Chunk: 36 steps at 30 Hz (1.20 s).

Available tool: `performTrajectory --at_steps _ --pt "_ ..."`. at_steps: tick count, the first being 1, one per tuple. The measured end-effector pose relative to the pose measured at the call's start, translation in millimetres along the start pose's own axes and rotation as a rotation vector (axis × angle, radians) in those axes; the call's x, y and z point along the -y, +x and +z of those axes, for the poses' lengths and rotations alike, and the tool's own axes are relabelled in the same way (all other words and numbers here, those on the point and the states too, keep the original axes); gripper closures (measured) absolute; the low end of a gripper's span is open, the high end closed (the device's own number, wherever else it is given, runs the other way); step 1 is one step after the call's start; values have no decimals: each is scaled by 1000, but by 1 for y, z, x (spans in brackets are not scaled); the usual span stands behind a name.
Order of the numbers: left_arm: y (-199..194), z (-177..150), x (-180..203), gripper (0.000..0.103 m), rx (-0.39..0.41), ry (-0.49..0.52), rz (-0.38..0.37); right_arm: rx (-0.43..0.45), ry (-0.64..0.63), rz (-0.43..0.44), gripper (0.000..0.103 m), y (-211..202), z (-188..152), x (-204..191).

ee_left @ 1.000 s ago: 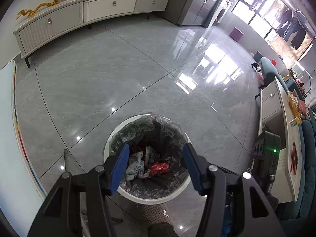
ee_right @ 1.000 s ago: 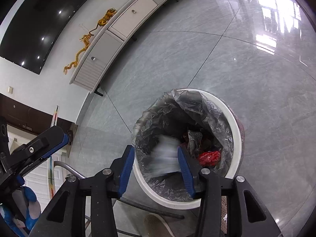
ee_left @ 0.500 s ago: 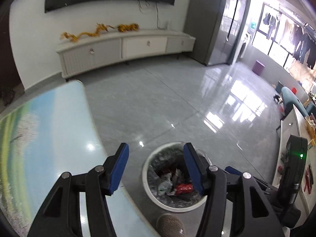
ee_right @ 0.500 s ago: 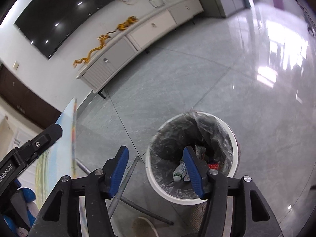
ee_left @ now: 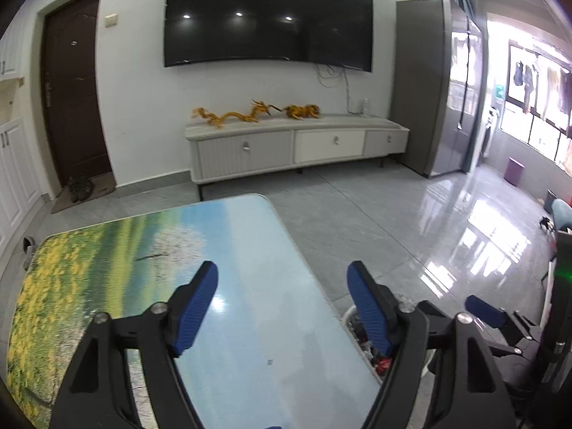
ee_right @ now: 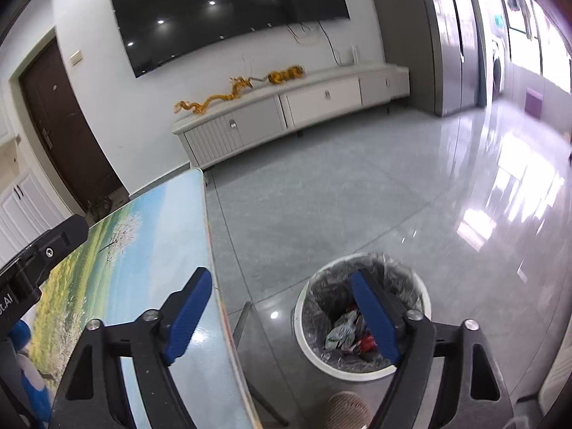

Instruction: Collect trash

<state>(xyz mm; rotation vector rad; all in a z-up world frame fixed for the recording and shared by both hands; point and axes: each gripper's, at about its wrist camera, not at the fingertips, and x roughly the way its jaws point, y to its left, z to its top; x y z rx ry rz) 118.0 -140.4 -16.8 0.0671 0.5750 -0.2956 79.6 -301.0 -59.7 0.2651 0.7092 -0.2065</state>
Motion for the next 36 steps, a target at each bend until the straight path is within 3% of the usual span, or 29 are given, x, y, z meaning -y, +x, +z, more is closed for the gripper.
performTrajectory --at_steps 4,12,20,27,36 --pt "-14 -1 -21 23 45 -32 59 52 -52 -29 9 -10 1 -16" --pt "-33 -9 -43 14 74 -76 114 118 -103 -80 0 -22 -4 -30" --pt "-45 -16 -44 12 79 -62 155 125 -104 -89 0 -25 -10 -26" --pt "-54 -20 -37 4 106 -55 198 134 -105 -86 0 -28 -13 -24" --pt "-49 -23 -17 3 86 -7 169 150 -93 -117 0 -35 -14 -7"
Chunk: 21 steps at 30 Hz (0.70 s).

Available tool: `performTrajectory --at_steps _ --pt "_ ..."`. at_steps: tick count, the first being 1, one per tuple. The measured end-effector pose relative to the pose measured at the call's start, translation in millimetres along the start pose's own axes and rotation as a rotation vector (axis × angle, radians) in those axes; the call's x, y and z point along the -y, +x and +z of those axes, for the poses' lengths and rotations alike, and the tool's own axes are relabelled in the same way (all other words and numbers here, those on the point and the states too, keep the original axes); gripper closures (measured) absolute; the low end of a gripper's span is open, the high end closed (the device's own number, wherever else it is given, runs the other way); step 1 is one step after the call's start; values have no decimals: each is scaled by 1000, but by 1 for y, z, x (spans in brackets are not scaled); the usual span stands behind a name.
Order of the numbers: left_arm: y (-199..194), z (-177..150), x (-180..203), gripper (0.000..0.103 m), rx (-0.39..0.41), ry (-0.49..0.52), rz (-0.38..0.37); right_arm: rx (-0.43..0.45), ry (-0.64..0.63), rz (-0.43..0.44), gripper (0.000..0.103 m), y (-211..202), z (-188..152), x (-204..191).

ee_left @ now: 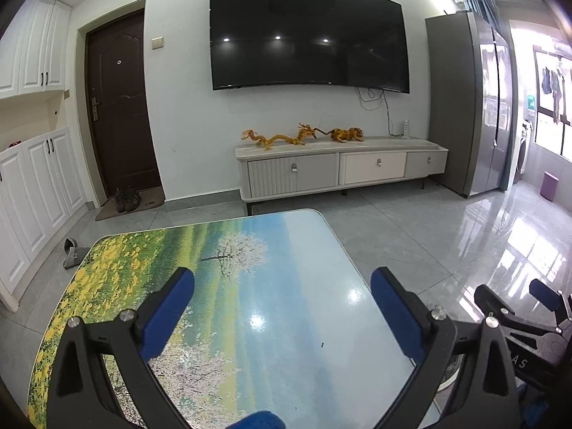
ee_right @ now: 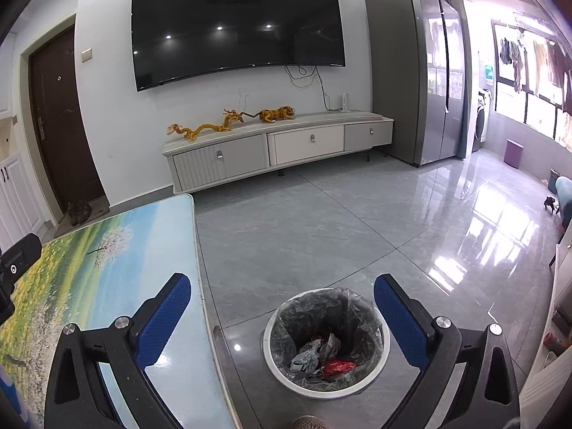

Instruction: Collect trash

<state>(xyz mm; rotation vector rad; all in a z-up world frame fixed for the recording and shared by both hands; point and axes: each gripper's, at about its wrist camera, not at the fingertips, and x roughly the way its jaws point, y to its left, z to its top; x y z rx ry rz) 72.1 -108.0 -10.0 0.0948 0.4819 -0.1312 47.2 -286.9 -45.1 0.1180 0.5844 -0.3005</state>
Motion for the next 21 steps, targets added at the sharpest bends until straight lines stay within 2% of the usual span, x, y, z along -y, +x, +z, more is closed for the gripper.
performTrajectory --at_steps 11,21 --pt "15 -18 28 3 -57 100 -20 -40 46 -27 0 9 -13 26" --pt "20 -23 35 3 -66 125 -20 -64 64 -25 0 16 -17 36"
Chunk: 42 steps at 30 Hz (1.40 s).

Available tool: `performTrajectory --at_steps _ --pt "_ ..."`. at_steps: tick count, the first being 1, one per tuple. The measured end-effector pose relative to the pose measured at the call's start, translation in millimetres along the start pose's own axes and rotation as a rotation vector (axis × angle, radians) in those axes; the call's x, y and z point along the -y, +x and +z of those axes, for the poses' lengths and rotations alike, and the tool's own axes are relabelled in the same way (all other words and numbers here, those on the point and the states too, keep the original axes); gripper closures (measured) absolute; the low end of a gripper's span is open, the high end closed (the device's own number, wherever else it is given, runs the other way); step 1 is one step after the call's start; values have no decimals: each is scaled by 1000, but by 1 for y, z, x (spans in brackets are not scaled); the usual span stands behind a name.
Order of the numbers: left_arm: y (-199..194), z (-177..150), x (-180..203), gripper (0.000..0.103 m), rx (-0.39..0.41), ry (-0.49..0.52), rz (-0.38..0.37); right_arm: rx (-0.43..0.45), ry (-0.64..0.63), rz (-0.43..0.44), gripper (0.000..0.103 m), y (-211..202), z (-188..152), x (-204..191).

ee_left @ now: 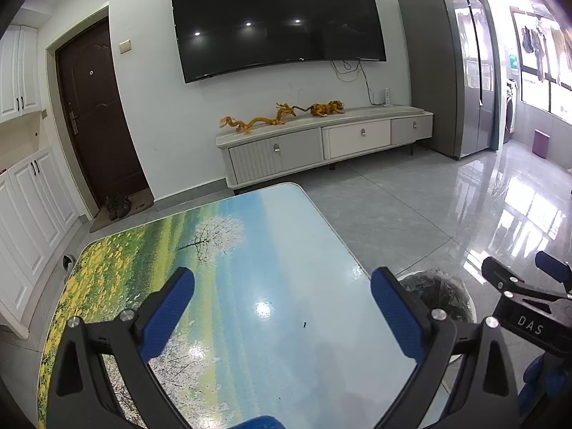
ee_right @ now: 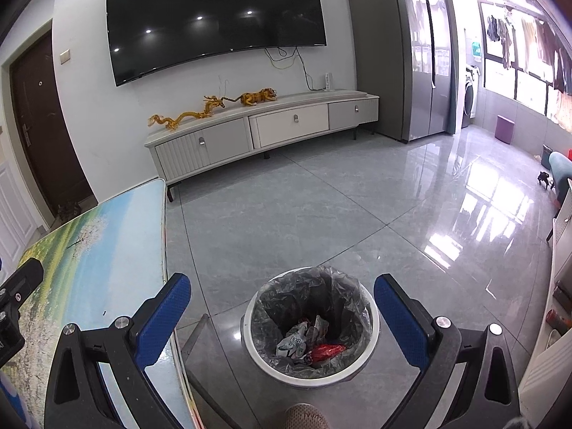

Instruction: Collect trash

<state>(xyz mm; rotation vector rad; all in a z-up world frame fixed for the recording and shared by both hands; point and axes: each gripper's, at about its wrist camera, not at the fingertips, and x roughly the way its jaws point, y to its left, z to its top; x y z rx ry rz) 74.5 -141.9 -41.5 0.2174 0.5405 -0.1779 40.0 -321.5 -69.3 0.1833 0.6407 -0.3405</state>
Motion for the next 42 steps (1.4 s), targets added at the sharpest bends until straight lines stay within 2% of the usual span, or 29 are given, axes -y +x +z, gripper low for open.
performTrajectory --at_steps 17,42 --pt "-1 1 -9 3 9 -31 -10 8 -11 3 0 -1 0 -2" --pt "-10 -1 -18 3 26 -62 -13 104 -61 -12 0 -25 7 -11"
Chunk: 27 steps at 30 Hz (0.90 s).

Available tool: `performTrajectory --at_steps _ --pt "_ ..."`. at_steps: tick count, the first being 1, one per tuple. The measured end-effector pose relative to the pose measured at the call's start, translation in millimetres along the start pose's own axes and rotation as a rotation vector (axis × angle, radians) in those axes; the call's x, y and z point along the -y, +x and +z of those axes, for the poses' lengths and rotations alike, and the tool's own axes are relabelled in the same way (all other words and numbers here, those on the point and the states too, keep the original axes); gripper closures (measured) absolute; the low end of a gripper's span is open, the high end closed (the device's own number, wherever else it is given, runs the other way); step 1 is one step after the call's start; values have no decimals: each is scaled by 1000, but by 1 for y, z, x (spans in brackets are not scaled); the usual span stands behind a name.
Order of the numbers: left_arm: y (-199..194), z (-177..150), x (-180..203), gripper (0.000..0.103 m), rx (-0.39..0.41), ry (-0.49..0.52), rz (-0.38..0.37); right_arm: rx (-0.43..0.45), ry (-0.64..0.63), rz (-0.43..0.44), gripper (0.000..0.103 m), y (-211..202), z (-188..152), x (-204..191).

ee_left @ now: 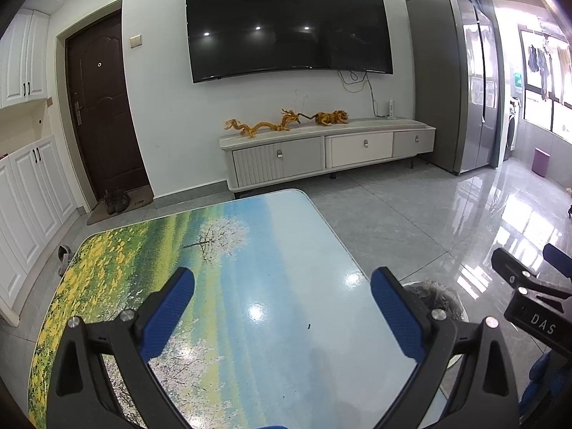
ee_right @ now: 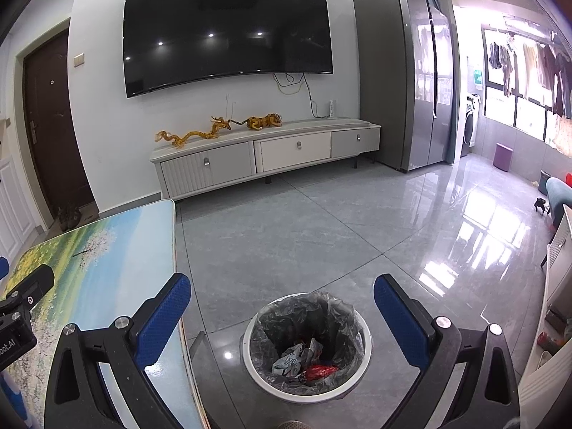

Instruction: Collect trash

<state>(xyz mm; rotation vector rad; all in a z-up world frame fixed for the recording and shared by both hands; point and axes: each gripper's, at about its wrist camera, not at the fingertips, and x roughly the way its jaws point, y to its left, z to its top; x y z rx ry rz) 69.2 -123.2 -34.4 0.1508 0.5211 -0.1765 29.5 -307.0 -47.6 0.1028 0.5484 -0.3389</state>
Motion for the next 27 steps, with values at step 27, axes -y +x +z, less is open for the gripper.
performTrajectory --at_steps 27 --pt "-3 -5 -4 3 -1 -11 -5 -4 -10 4 0 0 -2 -4"
